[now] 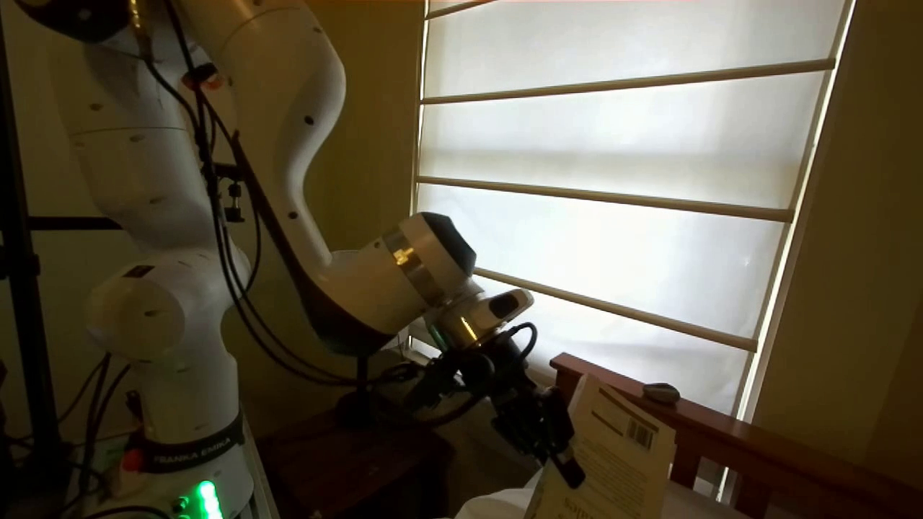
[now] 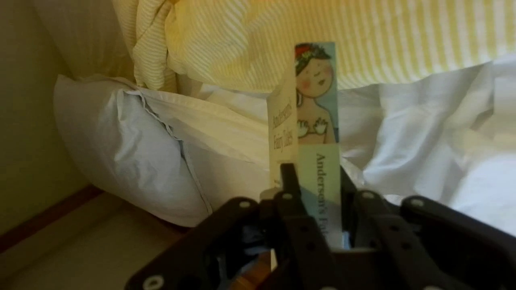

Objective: Pick up the book from the bed and place it on the nightstand

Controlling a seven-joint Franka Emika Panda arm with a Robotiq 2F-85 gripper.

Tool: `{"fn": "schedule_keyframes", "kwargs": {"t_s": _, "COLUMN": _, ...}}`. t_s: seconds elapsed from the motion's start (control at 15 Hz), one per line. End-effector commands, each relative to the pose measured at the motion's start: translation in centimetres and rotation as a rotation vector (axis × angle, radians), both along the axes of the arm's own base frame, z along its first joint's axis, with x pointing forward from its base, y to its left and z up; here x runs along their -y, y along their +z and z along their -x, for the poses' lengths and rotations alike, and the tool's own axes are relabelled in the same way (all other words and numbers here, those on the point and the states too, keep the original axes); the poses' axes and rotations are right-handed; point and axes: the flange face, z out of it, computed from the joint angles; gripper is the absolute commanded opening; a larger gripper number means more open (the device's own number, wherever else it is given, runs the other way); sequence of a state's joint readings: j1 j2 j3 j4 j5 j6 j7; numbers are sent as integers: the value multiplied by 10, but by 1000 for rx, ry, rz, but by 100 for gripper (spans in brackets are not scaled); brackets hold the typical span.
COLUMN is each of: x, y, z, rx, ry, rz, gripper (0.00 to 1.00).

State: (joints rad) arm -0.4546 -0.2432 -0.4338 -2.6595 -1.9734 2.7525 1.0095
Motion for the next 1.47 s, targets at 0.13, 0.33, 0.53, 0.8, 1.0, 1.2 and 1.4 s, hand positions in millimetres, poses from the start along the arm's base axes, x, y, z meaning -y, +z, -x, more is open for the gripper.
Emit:
{"fn": "schedule_keyframes", "kwargs": {"t_s": 0.13, "x": -27, "y": 35, "z": 18, "rx": -29, "ry": -24, "rz": -94, "gripper": 6}}
{"fn": "schedule_keyframes", "kwargs": {"t_s": 0.33, "x": -15, "y": 35, "z": 6, "rx": -54, "ry": -38, "rz": -92, "gripper": 24}}
{"fn": "schedule_keyframes", "kwargs": {"t_s": 0.53, "x": -19, "y": 45, "z": -2, "rx": -81, "ry": -38, "rz": -92, "gripper": 24}}
{"fn": "schedule_keyframes", "kwargs": {"t_s": 0.8, "x": -29, "y": 57, "z": -11, "rx": -44, "ry": -13, "rz": -104, "gripper": 6}}
{"fn": "schedule_keyframes", "kwargs": {"t_s": 1.0, "x": -49, "y": 81, "z": -26, "rx": 18, "ry": 80, "rz": -178, "gripper": 6}}
{"fn": "schedule_keyframes", "kwargs": {"t_s": 1.2, "x": -74, "y": 87, "z": -45, "rx": 13, "ry": 177, "rz": -314, "gripper": 6}}
{"fn": "schedule_keyframes", "kwargs": {"t_s": 1.4, "x": -105, "y": 100, "z": -61, "rx": -75, "ry": 308, "rz": -421, "gripper": 6}}
